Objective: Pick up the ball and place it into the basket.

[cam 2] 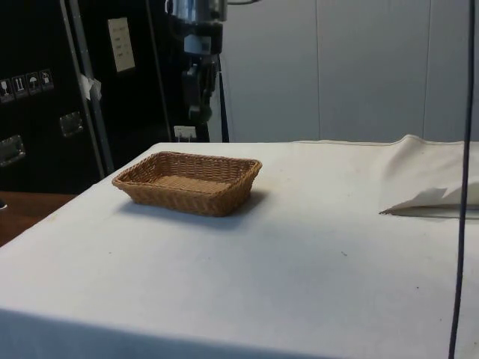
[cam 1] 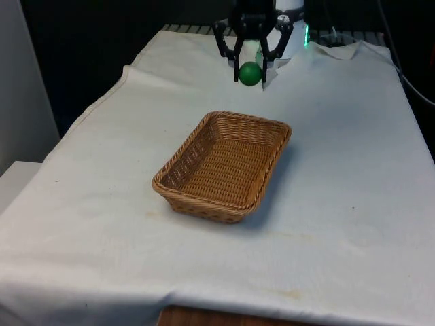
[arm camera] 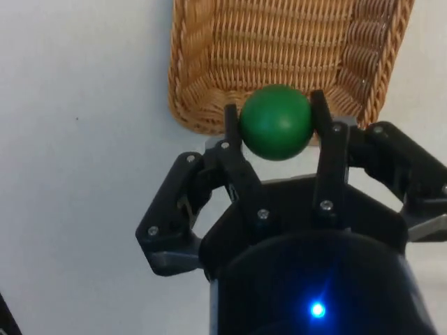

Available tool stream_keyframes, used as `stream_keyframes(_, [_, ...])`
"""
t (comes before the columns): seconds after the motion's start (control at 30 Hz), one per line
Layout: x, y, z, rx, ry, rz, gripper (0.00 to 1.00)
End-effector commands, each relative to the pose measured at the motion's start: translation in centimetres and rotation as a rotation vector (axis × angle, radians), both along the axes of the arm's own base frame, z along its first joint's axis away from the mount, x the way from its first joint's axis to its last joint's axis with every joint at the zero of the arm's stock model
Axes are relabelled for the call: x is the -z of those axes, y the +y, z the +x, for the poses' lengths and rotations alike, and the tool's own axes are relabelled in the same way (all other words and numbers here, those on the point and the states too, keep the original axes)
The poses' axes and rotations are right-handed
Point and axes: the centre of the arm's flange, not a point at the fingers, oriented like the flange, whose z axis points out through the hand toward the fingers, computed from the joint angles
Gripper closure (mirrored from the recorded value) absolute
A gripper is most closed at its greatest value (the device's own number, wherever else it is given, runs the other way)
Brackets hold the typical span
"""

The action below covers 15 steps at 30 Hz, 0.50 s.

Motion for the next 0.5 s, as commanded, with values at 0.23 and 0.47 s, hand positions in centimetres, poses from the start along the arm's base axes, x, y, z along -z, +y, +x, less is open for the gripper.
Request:
stream_keyframes(0.23, [1.8, -1.0, 2.8, -0.001, 0.01, 0.008, 1.0])
stream_keyframes(0.47, [3.8, -2.1, 4.7, 0.002, 0.012, 0.012, 1.0])
